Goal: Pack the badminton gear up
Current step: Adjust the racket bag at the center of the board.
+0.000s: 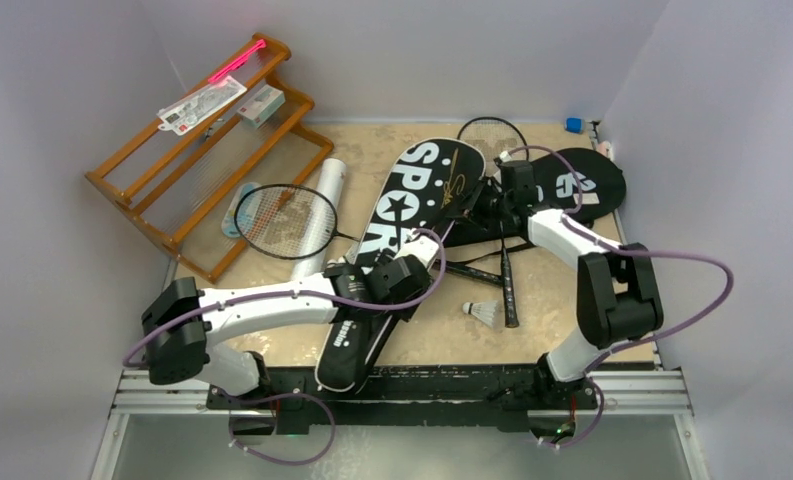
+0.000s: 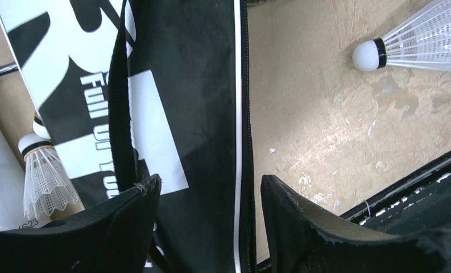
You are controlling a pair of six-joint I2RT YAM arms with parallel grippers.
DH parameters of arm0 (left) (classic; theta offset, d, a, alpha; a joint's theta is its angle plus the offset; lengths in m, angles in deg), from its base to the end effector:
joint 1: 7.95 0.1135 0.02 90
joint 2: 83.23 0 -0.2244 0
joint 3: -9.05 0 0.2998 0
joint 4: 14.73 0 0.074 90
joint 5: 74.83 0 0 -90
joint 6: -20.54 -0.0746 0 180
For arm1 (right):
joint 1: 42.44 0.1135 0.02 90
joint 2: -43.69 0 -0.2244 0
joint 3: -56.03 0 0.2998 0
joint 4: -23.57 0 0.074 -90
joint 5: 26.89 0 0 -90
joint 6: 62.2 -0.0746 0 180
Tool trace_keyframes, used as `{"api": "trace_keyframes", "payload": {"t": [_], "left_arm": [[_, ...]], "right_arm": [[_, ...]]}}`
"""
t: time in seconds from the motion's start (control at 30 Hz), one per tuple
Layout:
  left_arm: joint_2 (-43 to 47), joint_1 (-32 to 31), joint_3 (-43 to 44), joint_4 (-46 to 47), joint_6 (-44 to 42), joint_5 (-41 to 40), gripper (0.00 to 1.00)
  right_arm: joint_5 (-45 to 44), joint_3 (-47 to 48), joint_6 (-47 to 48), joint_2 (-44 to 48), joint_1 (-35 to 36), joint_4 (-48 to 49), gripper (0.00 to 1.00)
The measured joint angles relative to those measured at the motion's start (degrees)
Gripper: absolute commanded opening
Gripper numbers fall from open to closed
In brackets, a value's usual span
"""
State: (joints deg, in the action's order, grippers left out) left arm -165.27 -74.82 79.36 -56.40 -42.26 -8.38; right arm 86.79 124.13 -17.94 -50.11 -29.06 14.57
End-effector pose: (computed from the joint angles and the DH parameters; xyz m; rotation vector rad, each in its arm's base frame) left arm 0.1717 -0.3261 0.1605 0.6604 2.3196 -0.2405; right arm 0.4036 0.1268 0.1264 0.3975 2.2744 1.0117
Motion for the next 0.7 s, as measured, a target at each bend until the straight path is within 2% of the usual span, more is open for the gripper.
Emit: {"api": "trace_keyframes", "payload": {"t": [0.1,0.3,0.7], "left_arm": [[-2.19,-1.22,2.05,-0.48,-0.20,-2.23,0.65],[-4.33,-2.99,2.47,-0.61,-0.20,-4.26,0.76],[-4.55,-6.40,2.56,2.08,0.68,-5.97,0.84]], "right_arm": [[0.04,-0.02,0.42,2.84,0.09,-1.42,0.11],[-0.17,-2.08,1.22,9.16,0.35,-4.66,0.12],[-1.95,-2.69,1.46,15.15,2.58,-10.12,0.12]]}}
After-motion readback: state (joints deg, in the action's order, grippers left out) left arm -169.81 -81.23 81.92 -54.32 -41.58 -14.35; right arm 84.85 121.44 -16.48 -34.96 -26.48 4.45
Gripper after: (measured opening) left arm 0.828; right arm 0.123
